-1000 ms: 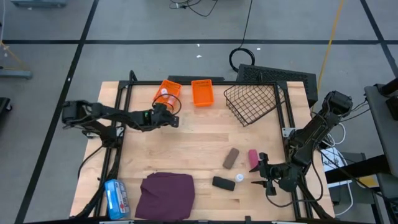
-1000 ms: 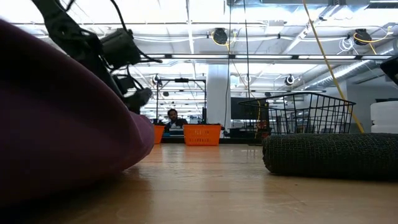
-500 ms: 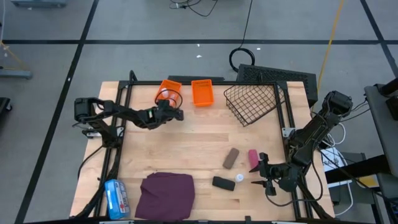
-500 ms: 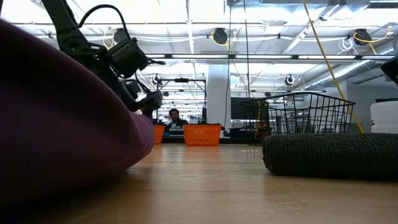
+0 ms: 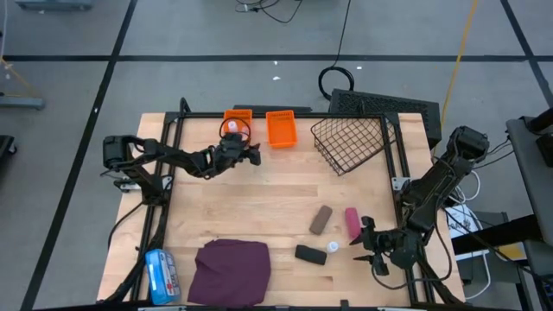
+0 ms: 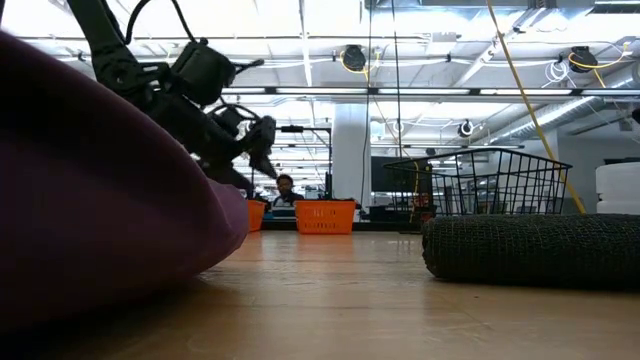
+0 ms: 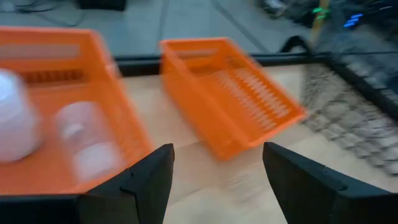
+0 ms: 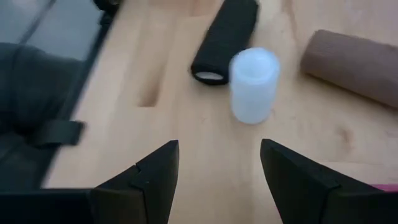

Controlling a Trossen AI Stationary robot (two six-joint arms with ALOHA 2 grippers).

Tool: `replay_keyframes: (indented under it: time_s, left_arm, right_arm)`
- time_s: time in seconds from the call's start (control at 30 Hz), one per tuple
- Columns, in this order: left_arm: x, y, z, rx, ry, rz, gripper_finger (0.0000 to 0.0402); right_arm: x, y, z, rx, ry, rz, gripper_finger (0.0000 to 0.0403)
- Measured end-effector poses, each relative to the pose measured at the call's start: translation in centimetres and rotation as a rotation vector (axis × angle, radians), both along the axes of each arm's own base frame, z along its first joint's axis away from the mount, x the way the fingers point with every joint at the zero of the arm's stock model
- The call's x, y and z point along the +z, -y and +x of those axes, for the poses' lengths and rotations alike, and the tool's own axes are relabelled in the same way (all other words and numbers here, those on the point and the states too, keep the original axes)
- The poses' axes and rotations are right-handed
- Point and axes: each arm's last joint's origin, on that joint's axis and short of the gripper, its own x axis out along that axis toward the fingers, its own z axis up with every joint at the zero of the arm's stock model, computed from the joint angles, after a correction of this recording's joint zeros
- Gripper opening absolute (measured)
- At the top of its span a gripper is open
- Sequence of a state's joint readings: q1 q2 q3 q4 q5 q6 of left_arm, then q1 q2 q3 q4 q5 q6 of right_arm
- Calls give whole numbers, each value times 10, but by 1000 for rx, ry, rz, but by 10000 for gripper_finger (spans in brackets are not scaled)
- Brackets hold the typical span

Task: Pick & Place Medicine items
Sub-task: Put the transparent pill bottle into the left orange bin

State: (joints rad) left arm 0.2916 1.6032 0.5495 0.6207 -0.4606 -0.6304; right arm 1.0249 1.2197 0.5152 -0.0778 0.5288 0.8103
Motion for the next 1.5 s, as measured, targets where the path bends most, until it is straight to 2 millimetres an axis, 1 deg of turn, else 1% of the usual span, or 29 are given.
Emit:
replay_keyframes:
  time_s: [0.1,0.2,0.33,0.47,0.7,0.87,1.0,1.13,1.33,1.43,1.5]
  left_arm:
    - [5,3,4,-50,40,34,255]
    - [10,7,7,-85,53,76,255]
    - [15,11,12,-105,59,99,255]
    - [22,16,20,-123,87,108,255]
    - [46,37,41,-257,106,201,255]
    - [64,54,54,-324,132,267,255]
    - [71,64,59,-356,141,293,255]
    - [71,70,59,-375,139,297,255]
    - [67,76,59,-395,107,278,255]
    - [66,80,59,-408,97,271,255]
    - [66,82,59,-416,108,257,255]
  right_arm:
    - [-11,0,5,-16,-10,-70,215]
    - [-23,-2,14,-12,-14,-123,215]
    - [-25,-6,24,39,54,-148,215]
    - [-33,-2,31,52,99,-165,215]
    - [-54,3,44,41,112,-114,215]
    - [-62,1,51,48,147,-122,215]
    - [-67,0,53,47,160,-124,213]
    - [-69,0,53,43,154,-125,192]
    - [-68,1,54,15,172,-145,122]
    - [-66,2,54,-33,196,-157,122]
    - [-62,2,55,-49,216,-152,122]
